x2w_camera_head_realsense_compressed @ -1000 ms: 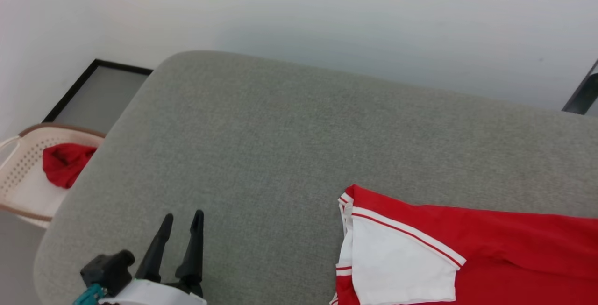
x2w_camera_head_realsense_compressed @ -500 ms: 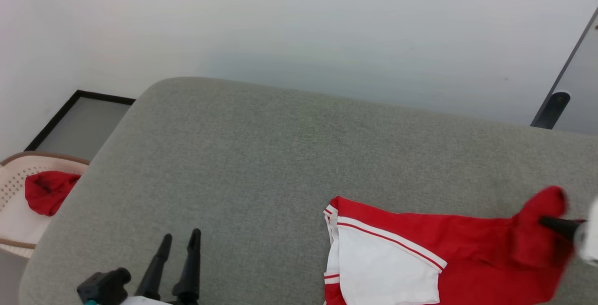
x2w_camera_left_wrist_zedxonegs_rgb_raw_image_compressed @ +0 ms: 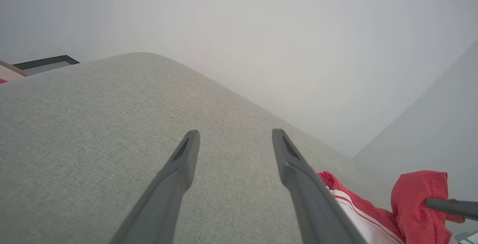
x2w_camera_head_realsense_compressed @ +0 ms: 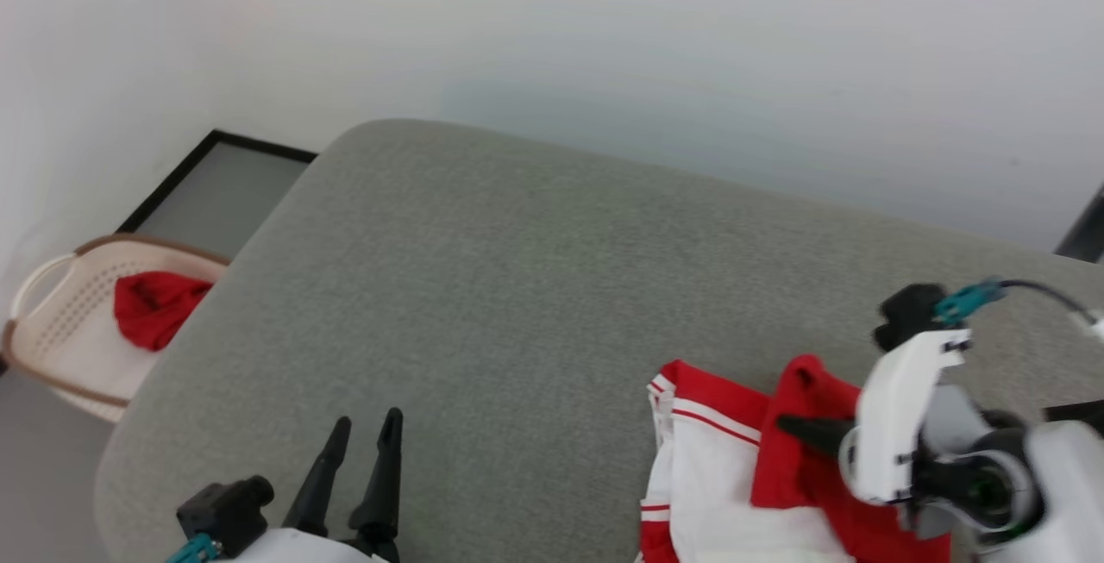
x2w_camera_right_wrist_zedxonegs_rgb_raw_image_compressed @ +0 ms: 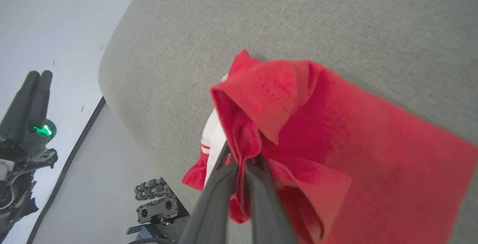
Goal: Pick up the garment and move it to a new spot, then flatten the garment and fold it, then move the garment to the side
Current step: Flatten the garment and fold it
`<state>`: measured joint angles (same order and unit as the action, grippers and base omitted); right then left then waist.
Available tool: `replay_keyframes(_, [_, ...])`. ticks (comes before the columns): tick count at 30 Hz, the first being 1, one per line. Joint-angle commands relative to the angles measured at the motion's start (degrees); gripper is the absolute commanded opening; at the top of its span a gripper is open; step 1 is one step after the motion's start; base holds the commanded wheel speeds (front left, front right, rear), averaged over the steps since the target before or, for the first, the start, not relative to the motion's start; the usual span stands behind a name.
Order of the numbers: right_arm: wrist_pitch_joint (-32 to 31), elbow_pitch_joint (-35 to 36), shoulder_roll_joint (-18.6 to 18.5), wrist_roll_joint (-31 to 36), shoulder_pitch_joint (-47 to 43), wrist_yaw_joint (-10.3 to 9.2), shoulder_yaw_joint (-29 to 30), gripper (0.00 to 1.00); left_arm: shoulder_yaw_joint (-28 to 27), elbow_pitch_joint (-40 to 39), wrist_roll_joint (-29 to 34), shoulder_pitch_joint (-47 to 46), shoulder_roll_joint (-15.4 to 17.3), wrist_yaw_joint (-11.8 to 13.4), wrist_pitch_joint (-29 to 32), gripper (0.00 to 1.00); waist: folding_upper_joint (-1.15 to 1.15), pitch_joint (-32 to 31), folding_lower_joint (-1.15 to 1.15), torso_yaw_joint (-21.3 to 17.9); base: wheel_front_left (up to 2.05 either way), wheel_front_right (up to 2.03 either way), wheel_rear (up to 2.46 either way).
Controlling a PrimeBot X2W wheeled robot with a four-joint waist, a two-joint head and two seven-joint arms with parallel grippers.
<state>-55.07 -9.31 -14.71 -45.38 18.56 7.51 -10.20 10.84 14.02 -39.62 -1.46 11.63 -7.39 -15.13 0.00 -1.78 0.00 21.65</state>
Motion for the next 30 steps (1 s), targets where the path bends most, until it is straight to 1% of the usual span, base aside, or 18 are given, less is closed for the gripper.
replay_keyframes(1, [0.67,-1.14,0.76,0.60,0.88,-0.04,-0.91,0.00,0.24,0.21,-0.15,-0.80,-0.09,-0.16,0.04,1.00,0.00,0.73,0.00,1.59,0.00,0.00,0.00])
replay_keyframes(3, [1.99,-3.15,1.69,2.34,1.45,-0.04,-2.21,0.00,0.41,0.48,-0.22,-1.04,-0.31,-0.16,0.04,1.00,0.00,1.04,0.00,2.34,0.00,0.00,0.00])
replay_keyframes(9, [5.75,-9.66,5.00,4.30,3.70,-0.04,-5.24,0.00,0.60,1.06,-0.45,-1.90,-1.20,-0.16,0.04,1.00,0.00,1.95,0.00,3.39,0.00,0.00,0.00])
replay_keyframes(13, [7.89,-13.37,5.66,5.60,5.63,-0.04,-7.53,0.00,0.72,1.46,-0.55,-2.22,-1.54,-0.16,0.04,1.00,0.00,2.52,0.00,3.56,0.00,0.00,0.00])
replay_keyframes(14, [8.44,-14.28,5.76,6.14,6.01,-0.04,-8.22,0.05,0.65,1.55,-0.61,-2.37,-1.61,-0.16,0.04,1.00,0.00,2.63,0.00,3.51,0.00,0.00,0.00])
replay_keyframes(15, [9.15,-15.10,5.85,6.34,6.61,-0.04,-8.72,0.34,0.60,1.66,-0.64,-2.54,-1.65,-0.16,0.04,1.00,0.00,2.74,0.00,3.44,0.00,0.00,0.00])
replay_keyframes(16, [9.99,-15.92,6.00,6.54,7.19,-0.04,-9.00,0.76,0.60,1.80,-0.65,-2.74,-1.70,-0.16,0.04,1.00,0.00,2.83,0.00,3.37,0.00,0.00,0.00])
replay_keyframes(17, [10.73,-16.63,6.18,6.96,7.84,-0.04,-9.58,1.00,0.62,1.90,-0.69,-2.92,-1.74,-0.16,0.04,1.00,0.00,2.90,0.00,3.30,0.00,0.00,0.00])
replay_keyframes(20, [11.54,-18.40,6.52,6.65,9.07,-0.04,-11.39,1.00,0.72,2.14,-0.82,-3.08,-1.66,-0.16,0.04,1.00,0.00,2.94,0.00,3.07,0.00,0.00,0.00])
replay_keyframes(23, [11.44,-18.73,5.91,5.73,10.35,-0.04,-13.20,1.00,0.54,2.19,-0.74,-2.98,-1.40,-0.16,0.04,1.00,0.00,2.84,0.00,2.61,0.00,0.00,0.00])
replay_keyframes(30, [13.62,-14.54,3.06,3.26,11.43,-0.04,-16.69,1.00,-0.28,2.02,-0.23,-2.24,-0.91,-0.16,0.04,1.00,0.00,2.26,0.00,0.33,0.00,0.00,0.00])
